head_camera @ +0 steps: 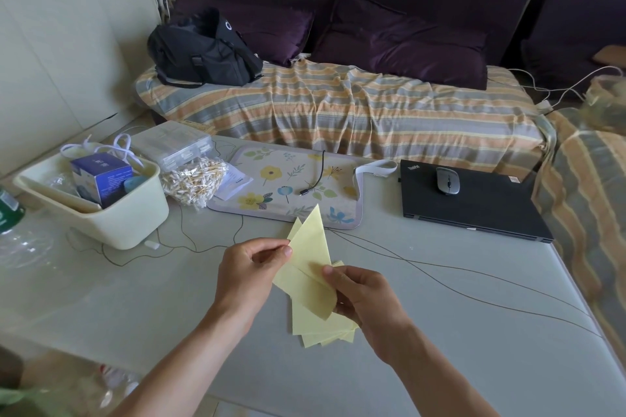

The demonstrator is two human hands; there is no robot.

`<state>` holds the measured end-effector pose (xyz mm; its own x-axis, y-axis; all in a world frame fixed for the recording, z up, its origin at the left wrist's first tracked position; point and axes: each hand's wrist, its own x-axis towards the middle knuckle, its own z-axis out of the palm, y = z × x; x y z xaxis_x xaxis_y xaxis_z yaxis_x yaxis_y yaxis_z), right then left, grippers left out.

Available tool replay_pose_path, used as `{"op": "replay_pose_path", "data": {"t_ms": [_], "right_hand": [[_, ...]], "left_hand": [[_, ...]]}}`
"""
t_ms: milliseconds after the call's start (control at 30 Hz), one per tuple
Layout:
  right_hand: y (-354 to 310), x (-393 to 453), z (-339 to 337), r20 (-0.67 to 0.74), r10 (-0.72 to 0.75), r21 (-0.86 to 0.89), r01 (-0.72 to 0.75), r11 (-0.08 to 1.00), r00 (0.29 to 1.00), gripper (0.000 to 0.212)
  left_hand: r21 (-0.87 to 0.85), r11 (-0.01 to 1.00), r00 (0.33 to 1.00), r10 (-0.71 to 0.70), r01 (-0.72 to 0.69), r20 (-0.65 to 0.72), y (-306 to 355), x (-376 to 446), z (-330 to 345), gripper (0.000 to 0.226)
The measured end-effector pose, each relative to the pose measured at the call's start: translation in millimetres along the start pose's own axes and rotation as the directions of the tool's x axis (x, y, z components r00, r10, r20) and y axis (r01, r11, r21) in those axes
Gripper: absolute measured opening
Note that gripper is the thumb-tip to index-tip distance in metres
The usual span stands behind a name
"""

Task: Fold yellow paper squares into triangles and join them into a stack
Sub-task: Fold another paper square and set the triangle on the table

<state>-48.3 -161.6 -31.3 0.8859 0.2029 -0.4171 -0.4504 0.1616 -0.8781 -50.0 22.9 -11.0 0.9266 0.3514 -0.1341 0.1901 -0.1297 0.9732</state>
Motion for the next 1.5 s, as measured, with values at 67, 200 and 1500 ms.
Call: {"op": "replay_pose_path", "data": {"t_ms": [67,200,1500], "right_hand": [[2,1,0,0.004,0.001,-0.03,-0.001,1.0,1.0,0.022],[2,2,0,-0.036,-0.01,-0.095,0.006,0.995,0.999,0.018],[1,2,-8,-0.068,-0.108,-0.274,0.086,0.958,0.992,0.03]], "left_hand": [[-0.012,1.0,1.0,-0.004,0.004,-0.022,0,2,-1,0.01],[-0.028,1.0,1.0,-0.009,0.009,-0.014,0,1,0,0.01],[0.511,0.857,0.833,-0.325,0.06,0.447,-8,-5,-1,0.017]]}}
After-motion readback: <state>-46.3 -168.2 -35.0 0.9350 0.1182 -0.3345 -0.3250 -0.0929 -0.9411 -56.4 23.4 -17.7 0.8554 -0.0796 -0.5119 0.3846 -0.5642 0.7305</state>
